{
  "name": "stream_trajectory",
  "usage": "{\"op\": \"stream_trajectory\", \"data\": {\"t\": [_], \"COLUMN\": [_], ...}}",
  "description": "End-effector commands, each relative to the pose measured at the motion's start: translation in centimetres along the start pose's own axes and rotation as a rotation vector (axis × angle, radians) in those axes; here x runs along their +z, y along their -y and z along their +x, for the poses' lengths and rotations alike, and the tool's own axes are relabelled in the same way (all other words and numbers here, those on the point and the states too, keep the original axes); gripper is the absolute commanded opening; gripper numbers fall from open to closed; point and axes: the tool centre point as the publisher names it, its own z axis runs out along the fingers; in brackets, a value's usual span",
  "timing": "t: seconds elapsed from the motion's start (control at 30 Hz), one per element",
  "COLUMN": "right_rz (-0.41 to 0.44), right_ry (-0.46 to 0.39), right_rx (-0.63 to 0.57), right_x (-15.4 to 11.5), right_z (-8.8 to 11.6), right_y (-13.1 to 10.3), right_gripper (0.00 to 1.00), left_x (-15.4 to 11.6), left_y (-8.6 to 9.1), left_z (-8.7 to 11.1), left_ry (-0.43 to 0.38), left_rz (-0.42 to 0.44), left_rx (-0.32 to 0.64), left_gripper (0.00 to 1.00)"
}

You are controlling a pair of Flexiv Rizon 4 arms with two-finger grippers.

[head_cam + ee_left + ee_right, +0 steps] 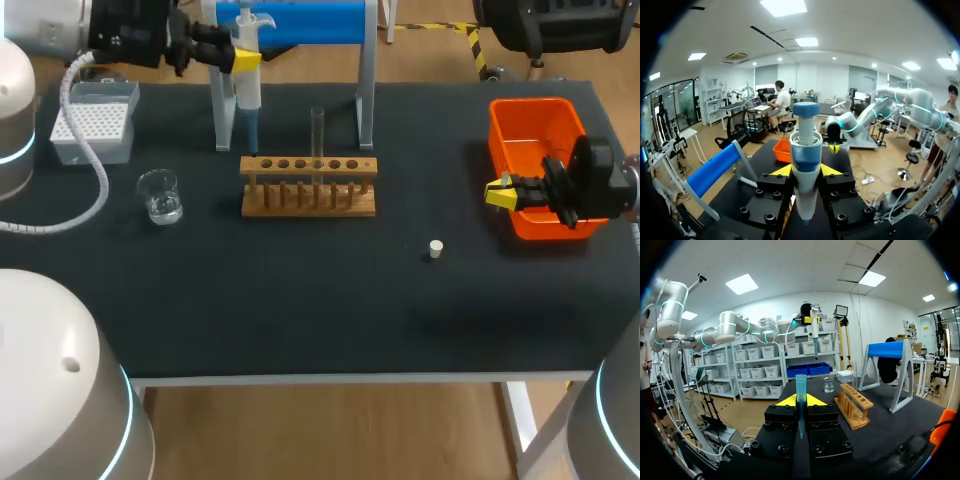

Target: Invert the test tube, pick up the pipette, mount the tip to pipette, aspirate from beaker and dispense into the tube, eject the tip, return the pipette, and cap with the stopper.

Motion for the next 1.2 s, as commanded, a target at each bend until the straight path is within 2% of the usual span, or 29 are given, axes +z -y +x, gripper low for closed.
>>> {"op": "stream_trajectory", "data": {"t": [0.03, 0.5, 1.2], "right_rz": [0.001, 0.001, 0.001], "right_ry": [-0.002, -0.002, -0.002], "right_rx": [0.000, 0.000, 0.000], "right_x": [-0.1, -0.1, -0.1], "right_z": [0.0, 0.0, 0.0], "right_y": [0.0, 0.0, 0.0], "right_gripper": [0.00, 0.00, 0.00], "left_x": [0.3, 1.4, 1.3], "left_y": [0.0, 0.8, 0.7], "left_z": [1.1, 3.2, 3.5], "left_ry": [0.008, -0.015, -0.010], "left_rz": [0.000, 0.018, 0.018], "left_rx": [0.000, 0.009, 0.009], "left_gripper": [0.00, 0.00, 0.00]}}
